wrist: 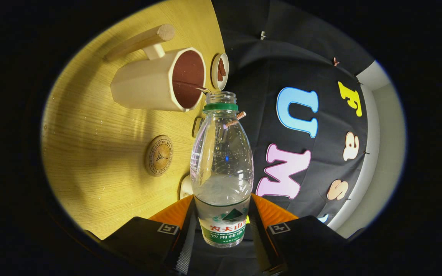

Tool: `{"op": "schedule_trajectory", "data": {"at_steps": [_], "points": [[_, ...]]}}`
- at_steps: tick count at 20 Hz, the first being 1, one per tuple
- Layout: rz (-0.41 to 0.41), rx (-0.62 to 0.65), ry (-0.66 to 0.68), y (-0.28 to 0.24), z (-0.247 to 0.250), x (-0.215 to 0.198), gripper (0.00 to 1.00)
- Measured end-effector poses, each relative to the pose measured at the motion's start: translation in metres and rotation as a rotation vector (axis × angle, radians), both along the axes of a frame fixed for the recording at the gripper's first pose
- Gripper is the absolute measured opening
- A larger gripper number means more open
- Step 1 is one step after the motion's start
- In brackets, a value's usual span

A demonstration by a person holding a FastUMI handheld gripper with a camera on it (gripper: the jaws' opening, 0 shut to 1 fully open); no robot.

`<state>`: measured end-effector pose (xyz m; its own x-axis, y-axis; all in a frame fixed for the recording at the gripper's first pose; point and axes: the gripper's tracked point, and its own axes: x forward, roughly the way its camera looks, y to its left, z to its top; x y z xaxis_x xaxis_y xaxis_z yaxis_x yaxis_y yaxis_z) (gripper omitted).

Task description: Take the bottle from table, then pour the juice into the cup, finally place the bottle on the coaster

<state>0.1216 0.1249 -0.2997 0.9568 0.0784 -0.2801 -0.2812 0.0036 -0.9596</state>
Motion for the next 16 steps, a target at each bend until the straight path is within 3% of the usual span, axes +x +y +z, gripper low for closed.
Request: {"op": "schedule_trajectory", "data": {"at_steps": [16], "points": [[0.025, -0.039, -0.009, 0.0019, 0.0046, 0.0021, 0.69]]}}
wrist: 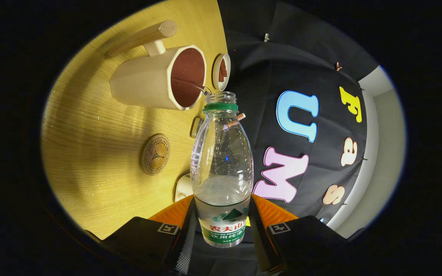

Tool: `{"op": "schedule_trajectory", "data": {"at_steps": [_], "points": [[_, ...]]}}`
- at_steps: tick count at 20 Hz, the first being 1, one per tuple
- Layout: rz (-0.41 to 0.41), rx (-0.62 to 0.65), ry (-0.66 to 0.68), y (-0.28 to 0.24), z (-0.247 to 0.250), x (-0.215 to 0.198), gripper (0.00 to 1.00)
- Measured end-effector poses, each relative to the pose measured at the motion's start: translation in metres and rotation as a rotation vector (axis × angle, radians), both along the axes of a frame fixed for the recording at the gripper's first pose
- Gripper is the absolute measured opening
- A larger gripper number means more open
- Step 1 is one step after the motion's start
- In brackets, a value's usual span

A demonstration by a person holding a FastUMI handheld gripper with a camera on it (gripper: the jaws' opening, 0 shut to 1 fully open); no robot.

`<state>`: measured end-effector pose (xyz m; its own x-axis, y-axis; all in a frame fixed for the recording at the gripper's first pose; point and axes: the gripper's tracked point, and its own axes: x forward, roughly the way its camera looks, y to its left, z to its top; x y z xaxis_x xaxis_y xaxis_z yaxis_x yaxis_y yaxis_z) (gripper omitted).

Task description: Take the bottle from table, then pour the juice into the cup, finally place the bottle on the coaster

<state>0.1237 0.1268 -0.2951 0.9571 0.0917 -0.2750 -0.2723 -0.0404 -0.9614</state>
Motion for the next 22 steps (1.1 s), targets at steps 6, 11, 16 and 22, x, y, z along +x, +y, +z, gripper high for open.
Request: {"op": "schedule_trajectory", "data": {"at_steps": [6, 11, 16, 22], "points": [[0.023, -0.028, -0.008, 0.0017, 0.0028, 0.0022, 0.69], [0.033, -0.043, -0.005, 0.0040, 0.0019, 0.0011, 0.69], [0.040, -0.060, -0.011, 0.0051, 0.0028, 0.0014, 0.69], [0.057, -0.082, -0.021, 0.0064, 0.0037, 0.0049, 0.69]]}}
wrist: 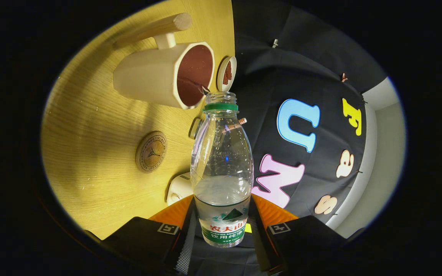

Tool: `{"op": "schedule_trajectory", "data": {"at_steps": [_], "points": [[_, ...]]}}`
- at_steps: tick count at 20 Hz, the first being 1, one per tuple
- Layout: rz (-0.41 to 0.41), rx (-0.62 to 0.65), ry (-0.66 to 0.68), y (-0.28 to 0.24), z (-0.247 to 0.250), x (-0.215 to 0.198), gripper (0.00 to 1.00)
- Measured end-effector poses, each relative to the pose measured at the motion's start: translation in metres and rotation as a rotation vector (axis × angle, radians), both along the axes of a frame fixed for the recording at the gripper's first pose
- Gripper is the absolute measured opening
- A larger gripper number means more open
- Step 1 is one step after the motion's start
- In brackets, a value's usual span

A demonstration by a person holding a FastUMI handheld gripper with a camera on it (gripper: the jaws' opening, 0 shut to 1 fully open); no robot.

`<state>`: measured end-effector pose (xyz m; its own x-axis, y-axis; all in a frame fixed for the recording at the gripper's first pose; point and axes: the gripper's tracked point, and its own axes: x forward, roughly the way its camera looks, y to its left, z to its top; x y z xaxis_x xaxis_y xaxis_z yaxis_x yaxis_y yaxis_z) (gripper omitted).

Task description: Take the bottle from table, then pour the juice into the cup, finally place the bottle on the coaster

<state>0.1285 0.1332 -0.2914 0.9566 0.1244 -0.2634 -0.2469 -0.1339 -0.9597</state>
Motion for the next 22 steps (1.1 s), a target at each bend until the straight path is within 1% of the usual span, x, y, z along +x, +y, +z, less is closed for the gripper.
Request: {"op": "schedule_trajectory", "data": {"at_steps": [13, 22], "points": [[0.020, -0.051, -0.006, 0.001, 0.005, 0.007, 0.69], [0.054, -0.106, -0.015, 0.003, 0.011, 0.005, 0.69]]}}
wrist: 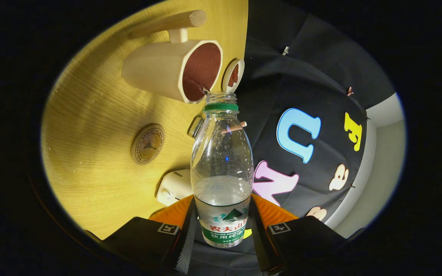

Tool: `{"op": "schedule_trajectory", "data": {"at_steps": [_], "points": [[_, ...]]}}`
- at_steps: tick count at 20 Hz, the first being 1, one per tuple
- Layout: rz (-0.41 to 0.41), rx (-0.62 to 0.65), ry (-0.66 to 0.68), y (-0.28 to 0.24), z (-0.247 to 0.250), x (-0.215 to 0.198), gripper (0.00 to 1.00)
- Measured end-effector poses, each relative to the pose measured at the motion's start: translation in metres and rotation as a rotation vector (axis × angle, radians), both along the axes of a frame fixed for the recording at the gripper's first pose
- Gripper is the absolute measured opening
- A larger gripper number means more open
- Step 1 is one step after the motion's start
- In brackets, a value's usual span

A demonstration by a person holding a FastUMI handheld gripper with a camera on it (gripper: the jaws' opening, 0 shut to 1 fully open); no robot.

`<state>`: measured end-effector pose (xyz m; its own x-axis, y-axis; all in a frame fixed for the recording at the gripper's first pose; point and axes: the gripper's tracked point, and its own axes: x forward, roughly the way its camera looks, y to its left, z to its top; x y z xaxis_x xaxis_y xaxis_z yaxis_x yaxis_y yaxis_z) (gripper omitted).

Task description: Take the bottle from table, then pour the juice into the cup, finally place the bottle on the coaster

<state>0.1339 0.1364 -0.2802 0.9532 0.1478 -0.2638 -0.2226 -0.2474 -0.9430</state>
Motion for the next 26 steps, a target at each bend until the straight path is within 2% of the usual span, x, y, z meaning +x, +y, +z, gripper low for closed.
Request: {"op": "schedule_trajectory", "data": {"at_steps": [10, 20, 26], "points": [[0.053, -0.082, -0.035, 0.007, 0.014, 0.002, 0.69], [0.152, -0.196, -0.064, 0.020, 0.029, 0.002, 0.69], [0.160, -0.206, -0.064, 0.021, 0.031, 0.003, 0.69]]}}
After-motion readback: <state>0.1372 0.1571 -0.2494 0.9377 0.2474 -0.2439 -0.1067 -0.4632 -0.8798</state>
